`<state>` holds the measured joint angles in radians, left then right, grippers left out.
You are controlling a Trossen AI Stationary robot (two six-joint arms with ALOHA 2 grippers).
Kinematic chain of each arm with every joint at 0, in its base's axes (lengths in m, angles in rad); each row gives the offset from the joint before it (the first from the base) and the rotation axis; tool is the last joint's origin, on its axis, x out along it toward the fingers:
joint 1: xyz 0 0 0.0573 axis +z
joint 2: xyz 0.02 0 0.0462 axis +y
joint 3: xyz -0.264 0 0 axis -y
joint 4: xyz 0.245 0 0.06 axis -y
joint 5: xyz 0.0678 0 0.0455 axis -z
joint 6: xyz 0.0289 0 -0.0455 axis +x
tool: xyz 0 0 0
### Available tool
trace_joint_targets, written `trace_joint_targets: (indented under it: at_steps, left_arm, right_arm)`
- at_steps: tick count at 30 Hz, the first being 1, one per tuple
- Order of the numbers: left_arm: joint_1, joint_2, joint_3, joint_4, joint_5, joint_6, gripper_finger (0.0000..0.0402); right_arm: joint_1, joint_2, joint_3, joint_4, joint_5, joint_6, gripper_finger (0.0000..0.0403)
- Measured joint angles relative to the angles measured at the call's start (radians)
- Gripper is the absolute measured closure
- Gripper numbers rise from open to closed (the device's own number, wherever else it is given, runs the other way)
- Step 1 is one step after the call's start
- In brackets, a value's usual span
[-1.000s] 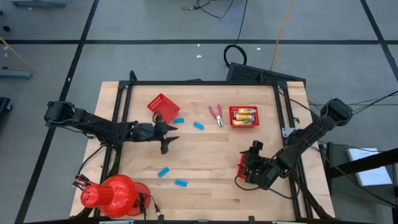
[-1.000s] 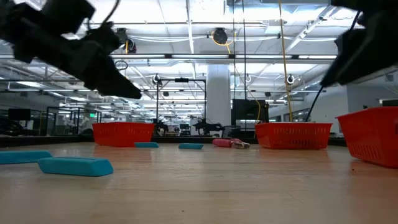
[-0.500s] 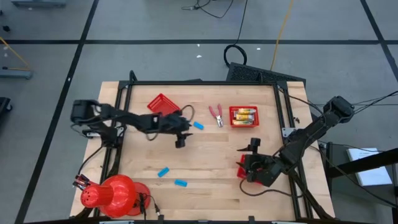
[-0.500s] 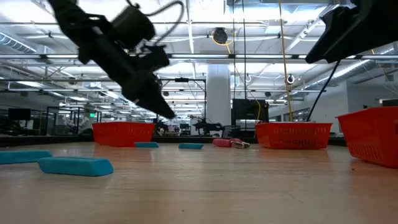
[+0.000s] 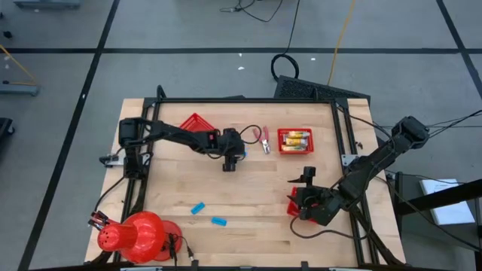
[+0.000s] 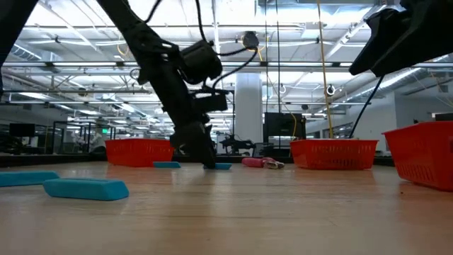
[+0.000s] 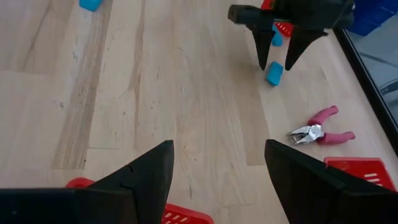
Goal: Pick & Place School Supplies
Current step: Put the blue eraser into the top left red bin
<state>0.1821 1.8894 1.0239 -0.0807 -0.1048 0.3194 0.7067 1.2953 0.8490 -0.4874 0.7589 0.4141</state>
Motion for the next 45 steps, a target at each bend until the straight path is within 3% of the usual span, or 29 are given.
trace_joint_targets:
  at_steps: [12,25,39,43,45]
  left_arm:
    - [0.047,0.04,0.036,-0.021,0.038,0.0,0.0185]
    - [0.048,0.039,0.034,-0.07,0.1,-0.007,0.0352]
    - [0.039,0.021,0.031,-0.023,0.094,-0.015,0.0359]
    - [0.037,-0.033,0.03,-0.052,0.031,-0.03,0.04]
    - [0.038,-0.065,0.029,-0.079,0.001,-0.028,0.04]
  right_arm:
    - [0.0,0.0,0.0,-0.012,-0.003,0.01,0.0161]
    - [0.0,0.0,0.0,-0.011,-0.005,0.016,0.0163]
    - [0.0,0.0,0.0,-0.011,-0.005,0.021,0.0181]
    - [0.0,0.0,0.0,-0.01,-0.005,0.027,0.0182]
    - [0.0,0.0,0.0,-0.01,-0.005,0.035,0.0183]
